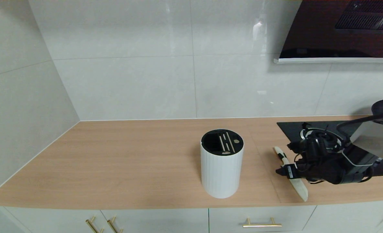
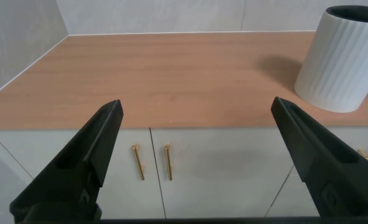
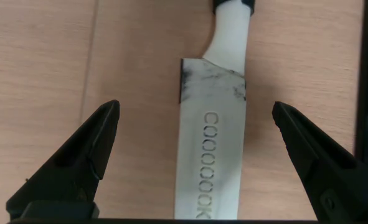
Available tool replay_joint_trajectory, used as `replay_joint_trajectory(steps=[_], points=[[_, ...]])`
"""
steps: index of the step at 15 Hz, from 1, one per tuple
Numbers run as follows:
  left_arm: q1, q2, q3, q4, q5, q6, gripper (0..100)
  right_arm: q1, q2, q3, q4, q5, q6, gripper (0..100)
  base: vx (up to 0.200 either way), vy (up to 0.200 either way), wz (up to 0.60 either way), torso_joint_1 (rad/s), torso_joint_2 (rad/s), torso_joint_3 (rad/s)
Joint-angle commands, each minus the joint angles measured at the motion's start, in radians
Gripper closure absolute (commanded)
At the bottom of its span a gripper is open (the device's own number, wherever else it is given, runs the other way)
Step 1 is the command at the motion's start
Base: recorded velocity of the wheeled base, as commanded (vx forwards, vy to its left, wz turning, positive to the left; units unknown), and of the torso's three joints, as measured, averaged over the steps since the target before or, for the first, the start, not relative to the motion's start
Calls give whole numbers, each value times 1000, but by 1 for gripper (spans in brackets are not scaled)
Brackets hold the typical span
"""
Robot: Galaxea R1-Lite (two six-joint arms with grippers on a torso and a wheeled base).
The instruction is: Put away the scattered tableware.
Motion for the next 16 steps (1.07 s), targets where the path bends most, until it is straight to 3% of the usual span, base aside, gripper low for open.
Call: replay_joint_trajectory(steps=[1, 15, 16], points=[[0, 0, 0, -1, 0, 0, 0, -1, 17, -9, -4, 2, 1, 0, 0, 0, 0, 0, 0, 0], [0, 0, -2, 1, 0, 0, 0, -24, 60, -44, -58, 0, -4, 0, 0, 0, 0, 0, 0, 0], [0, 0, 0, -1, 0, 0, 0, -24, 63, -44, -58, 0, -5, 100, 0, 0, 0, 0, 0, 0]])
